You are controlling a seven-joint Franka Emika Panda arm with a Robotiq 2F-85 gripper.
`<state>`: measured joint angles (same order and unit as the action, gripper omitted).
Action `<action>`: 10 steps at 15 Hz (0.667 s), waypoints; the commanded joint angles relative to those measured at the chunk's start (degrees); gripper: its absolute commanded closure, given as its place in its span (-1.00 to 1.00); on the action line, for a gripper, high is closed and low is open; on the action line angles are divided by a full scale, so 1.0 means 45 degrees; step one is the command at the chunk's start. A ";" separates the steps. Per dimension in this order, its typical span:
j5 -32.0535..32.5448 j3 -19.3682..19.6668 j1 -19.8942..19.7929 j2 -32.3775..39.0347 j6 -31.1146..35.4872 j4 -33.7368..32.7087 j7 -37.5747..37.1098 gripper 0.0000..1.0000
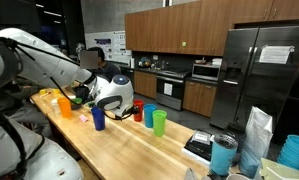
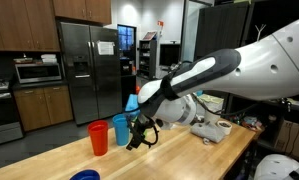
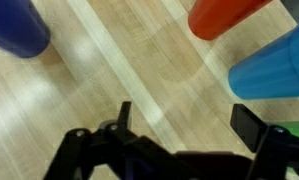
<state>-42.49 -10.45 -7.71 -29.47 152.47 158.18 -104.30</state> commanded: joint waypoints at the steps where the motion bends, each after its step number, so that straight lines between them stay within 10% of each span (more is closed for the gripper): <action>1: -0.0496 0.1193 0.0503 -0.0930 -0.1352 -0.0303 -0.1245 -1.00; 10: -0.1665 0.1371 0.0382 -0.2300 -0.2015 0.0463 -0.4448 -1.00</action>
<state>-47.31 -4.34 -6.43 -36.88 142.69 158.01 -120.56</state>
